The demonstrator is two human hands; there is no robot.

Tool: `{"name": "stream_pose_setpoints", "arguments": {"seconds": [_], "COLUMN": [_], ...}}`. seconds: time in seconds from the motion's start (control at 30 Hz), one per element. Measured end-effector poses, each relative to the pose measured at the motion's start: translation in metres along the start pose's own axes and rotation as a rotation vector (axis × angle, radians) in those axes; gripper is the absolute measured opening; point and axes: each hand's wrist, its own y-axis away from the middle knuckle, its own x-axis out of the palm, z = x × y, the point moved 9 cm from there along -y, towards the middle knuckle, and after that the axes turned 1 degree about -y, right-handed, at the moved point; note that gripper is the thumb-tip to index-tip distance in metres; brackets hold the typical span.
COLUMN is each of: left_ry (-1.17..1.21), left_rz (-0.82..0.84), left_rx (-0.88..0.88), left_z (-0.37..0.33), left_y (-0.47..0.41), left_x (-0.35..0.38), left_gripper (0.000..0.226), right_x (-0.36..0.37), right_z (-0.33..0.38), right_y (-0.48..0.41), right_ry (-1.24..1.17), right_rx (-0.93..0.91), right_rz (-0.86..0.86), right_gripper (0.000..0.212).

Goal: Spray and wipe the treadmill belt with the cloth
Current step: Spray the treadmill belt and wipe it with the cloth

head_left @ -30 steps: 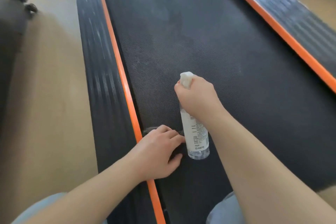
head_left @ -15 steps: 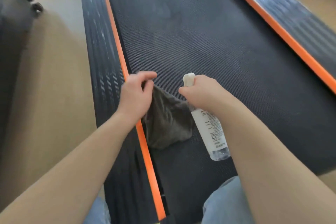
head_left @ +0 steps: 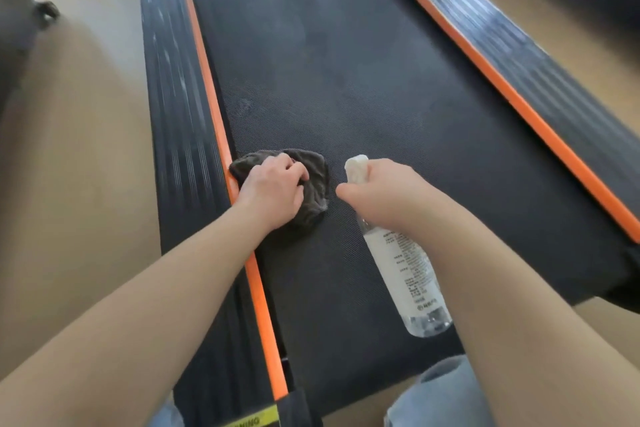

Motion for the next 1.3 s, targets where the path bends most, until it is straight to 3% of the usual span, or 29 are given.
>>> {"name": "stream_pose_setpoints", "arguments": {"seconds": [0.13,0.23,0.37,0.5,0.6,0.7,0.8,1.03,1.3], "left_ry": [-0.083,-0.099,-0.01,-0.08,-0.082,-0.088,-0.052,-0.085,-0.117], "left_rz": [0.038,0.057,0.062,-0.099,-0.031,0.067,0.157,0.236,0.337], "left_rx": [-0.083,-0.09,0.089,0.175,0.032,-0.04,-0.045,-0.268,0.437], "left_z": [-0.016,-0.027,-0.057,-0.074,-0.076,-0.08,-0.068,-0.043,-0.136], "left_y": [0.023,0.039,0.056,0.063,0.059,0.07,0.066,0.024,0.117], "left_x": [0.032,0.035,0.023,-0.002,0.011,0.04,0.048,0.053,0.067], "left_gripper": [0.052,0.054,0.043,0.014,0.028,0.053,0.068,0.071,0.072], "right_x": [0.002,0.005,0.018,0.026,0.025,0.013,0.005,-0.009,0.004], "right_z": [-0.012,-0.018,-0.024,-0.005,0.011,0.013,0.002,-0.034,-0.027], "right_y": [0.007,0.009,0.014,0.016,0.019,0.024,0.027,0.028,0.013], "right_ry": [-0.038,-0.015,-0.047,0.073,0.152,0.064,-0.018,0.018,0.017], "right_rx": [0.057,0.074,0.108,0.019,-0.04,-0.053,-0.047,0.024,0.004], "right_rz": [-0.01,0.014,0.061,0.07,0.064,-0.005,-0.016,-0.041,0.008], "right_gripper": [0.022,0.024,0.022,0.023,0.023,0.044,0.038,0.032,0.033]}}
